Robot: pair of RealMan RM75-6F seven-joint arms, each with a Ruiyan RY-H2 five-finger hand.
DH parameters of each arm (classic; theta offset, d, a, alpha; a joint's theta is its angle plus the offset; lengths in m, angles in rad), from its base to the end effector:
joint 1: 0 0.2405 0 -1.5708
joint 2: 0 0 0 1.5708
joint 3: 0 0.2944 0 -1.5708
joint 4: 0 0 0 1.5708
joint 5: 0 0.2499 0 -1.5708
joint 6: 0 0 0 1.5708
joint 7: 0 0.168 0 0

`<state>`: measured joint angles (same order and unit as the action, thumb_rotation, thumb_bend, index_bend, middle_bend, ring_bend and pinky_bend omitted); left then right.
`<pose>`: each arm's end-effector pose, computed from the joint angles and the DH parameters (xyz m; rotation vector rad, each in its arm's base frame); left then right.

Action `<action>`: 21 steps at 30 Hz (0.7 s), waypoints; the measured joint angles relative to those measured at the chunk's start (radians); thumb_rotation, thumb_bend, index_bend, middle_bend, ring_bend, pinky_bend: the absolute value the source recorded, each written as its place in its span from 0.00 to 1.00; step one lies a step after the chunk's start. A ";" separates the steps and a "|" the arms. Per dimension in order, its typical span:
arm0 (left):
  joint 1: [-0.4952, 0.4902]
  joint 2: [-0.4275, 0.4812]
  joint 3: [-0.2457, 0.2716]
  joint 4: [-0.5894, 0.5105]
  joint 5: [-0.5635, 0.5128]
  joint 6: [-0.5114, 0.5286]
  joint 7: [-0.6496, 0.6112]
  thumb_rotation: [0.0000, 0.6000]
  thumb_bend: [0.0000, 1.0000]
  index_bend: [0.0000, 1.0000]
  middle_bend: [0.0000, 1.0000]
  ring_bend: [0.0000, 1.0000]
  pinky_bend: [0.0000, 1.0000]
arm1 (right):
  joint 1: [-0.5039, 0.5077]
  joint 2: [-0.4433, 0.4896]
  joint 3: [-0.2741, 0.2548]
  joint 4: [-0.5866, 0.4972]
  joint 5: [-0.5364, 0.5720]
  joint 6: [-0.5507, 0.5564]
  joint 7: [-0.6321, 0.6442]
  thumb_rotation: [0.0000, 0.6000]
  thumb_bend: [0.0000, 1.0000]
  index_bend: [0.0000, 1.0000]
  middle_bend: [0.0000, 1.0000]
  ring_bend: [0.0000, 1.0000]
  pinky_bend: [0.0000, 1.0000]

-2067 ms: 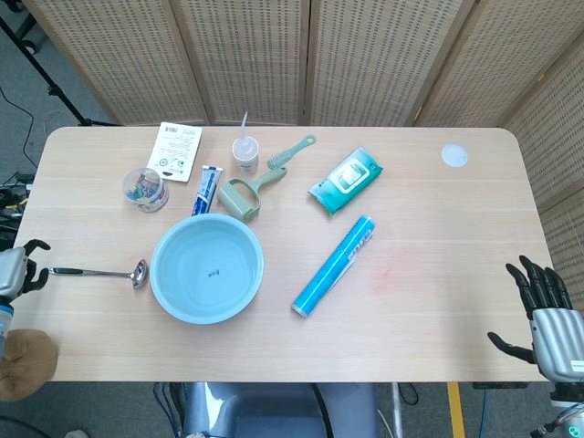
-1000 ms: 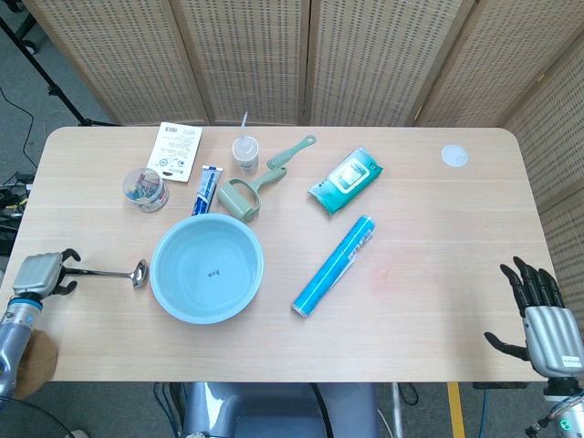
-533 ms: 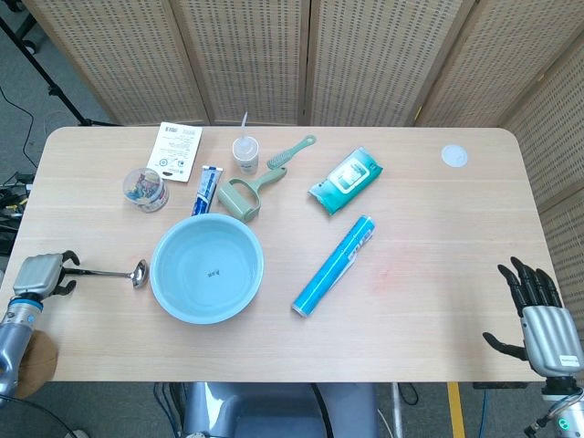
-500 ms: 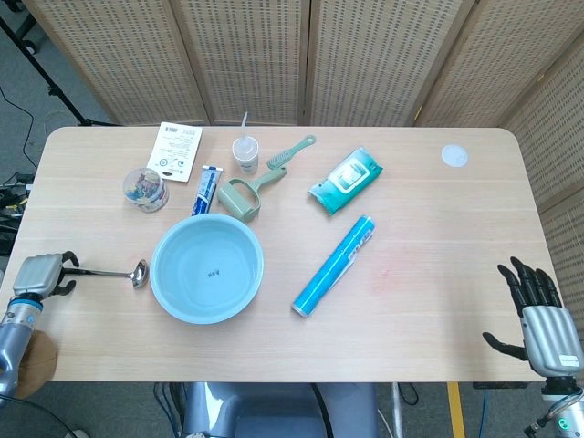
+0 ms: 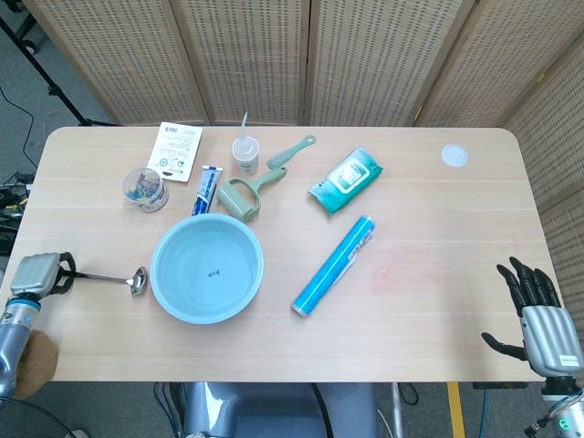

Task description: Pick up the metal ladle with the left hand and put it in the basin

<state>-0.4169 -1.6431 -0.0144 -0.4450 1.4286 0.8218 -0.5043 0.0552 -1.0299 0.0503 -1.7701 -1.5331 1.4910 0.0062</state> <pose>-0.5159 0.3639 0.0560 -1.4617 -1.1110 -0.4847 -0.3316 -0.1988 0.1536 1.3764 -0.9601 0.9670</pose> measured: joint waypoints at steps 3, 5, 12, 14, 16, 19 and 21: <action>0.002 0.027 -0.010 -0.035 -0.001 0.034 -0.015 1.00 0.60 0.83 0.95 0.88 0.96 | 0.000 0.002 -0.001 -0.002 -0.002 0.000 0.002 1.00 0.00 0.00 0.00 0.00 0.00; 0.004 0.046 -0.016 -0.059 -0.002 0.053 -0.021 1.00 0.60 0.83 0.95 0.88 0.96 | 0.000 0.003 -0.001 -0.003 -0.002 0.000 0.003 1.00 0.00 0.00 0.00 0.00 0.00; 0.021 0.149 -0.027 -0.202 0.000 0.129 -0.015 1.00 0.60 0.83 0.95 0.88 0.96 | -0.001 0.007 -0.003 -0.009 -0.005 0.002 0.011 1.00 0.00 0.00 0.00 0.00 0.00; 0.030 0.185 -0.031 -0.245 -0.002 0.158 0.015 1.00 0.60 0.84 0.95 0.88 0.96 | -0.002 0.010 -0.003 -0.012 -0.008 0.004 0.015 1.00 0.00 0.00 0.00 0.00 0.00; 0.038 0.220 -0.034 -0.286 -0.006 0.177 0.056 1.00 0.60 0.84 0.95 0.88 0.96 | -0.003 0.012 -0.004 -0.014 -0.011 0.006 0.019 1.00 0.00 0.00 0.00 0.00 0.00; 0.050 0.265 -0.036 -0.331 -0.013 0.193 0.129 1.00 0.60 0.84 0.95 0.88 0.96 | -0.004 0.017 -0.005 -0.017 -0.015 0.010 0.026 1.00 0.00 0.00 0.00 0.00 0.00; 0.057 0.294 -0.035 -0.360 -0.017 0.200 0.179 1.00 0.61 0.84 0.95 0.88 0.96 | -0.005 0.019 -0.005 -0.019 -0.017 0.013 0.030 1.00 0.00 0.00 0.00 0.00 0.00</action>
<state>-0.3595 -1.3493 -0.0497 -0.8049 1.4112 1.0215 -0.3253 0.0498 -1.0105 0.0453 -1.7893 -1.5501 1.5040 0.0363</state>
